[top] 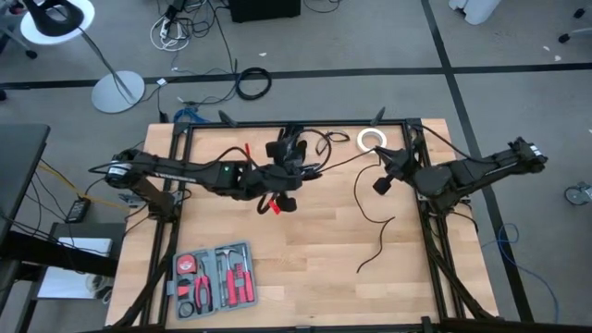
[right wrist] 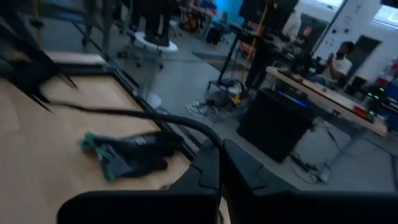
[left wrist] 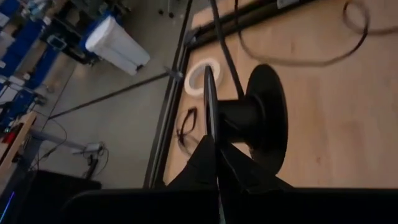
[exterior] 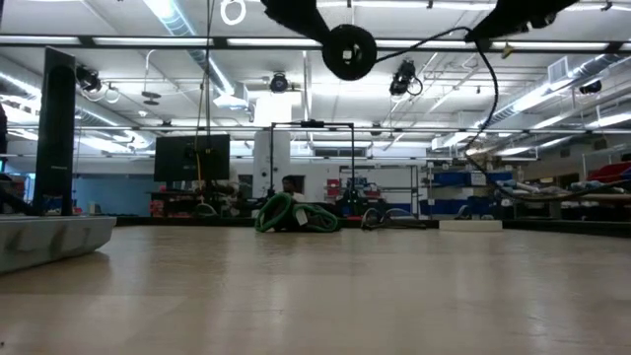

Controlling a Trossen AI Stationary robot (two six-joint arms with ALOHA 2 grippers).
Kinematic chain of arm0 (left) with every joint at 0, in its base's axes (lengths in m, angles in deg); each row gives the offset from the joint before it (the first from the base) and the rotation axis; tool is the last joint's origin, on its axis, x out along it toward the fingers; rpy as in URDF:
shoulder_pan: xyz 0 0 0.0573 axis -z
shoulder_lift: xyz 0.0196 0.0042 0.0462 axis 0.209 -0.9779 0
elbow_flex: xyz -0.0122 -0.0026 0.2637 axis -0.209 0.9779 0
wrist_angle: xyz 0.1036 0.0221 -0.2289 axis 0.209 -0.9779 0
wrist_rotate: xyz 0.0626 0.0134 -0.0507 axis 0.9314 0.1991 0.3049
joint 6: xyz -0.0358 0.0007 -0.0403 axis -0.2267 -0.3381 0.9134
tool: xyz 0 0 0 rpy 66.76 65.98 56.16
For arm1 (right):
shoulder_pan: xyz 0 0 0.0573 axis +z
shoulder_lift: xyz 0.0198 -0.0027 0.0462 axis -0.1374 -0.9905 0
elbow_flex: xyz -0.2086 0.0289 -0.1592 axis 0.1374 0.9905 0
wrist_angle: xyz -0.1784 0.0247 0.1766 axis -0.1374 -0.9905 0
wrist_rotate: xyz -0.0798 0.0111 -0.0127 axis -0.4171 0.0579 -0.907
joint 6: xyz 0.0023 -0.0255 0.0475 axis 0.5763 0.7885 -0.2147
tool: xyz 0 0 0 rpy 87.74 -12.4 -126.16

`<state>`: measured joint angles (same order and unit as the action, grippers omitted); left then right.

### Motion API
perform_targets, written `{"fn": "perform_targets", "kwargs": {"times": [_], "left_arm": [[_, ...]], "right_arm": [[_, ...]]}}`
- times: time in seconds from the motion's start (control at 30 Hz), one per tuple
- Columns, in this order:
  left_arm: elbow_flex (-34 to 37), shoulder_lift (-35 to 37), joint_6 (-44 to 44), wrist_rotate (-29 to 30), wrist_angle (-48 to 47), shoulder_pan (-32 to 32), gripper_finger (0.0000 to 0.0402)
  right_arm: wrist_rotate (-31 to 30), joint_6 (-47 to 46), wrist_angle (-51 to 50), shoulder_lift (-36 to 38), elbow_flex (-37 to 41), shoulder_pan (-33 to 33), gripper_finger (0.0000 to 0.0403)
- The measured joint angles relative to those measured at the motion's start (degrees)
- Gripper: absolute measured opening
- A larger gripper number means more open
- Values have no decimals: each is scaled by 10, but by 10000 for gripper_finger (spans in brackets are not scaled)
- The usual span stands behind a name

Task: Coil cords
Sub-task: Coil the black wire into a spool

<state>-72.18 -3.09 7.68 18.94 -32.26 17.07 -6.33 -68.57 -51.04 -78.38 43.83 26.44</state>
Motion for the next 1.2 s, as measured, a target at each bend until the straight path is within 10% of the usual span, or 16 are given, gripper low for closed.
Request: {"fn": "perform_targets", "kwargs": {"times": [0.37, 0.8, 1.2], "left_arm": [[2, -36, -19, 4, 45, -6, 0], [2, -70, -56, 35, 90, -27, 0], [1, -70, -286, 178, 248, -25, 0]], "right_arm": [[113, 136, 279, -81, -1, 32, 1], [111, 118, 359, -219, -44, 71, 1], [103, 163, 425, -320, -110, 75, 1]]}}
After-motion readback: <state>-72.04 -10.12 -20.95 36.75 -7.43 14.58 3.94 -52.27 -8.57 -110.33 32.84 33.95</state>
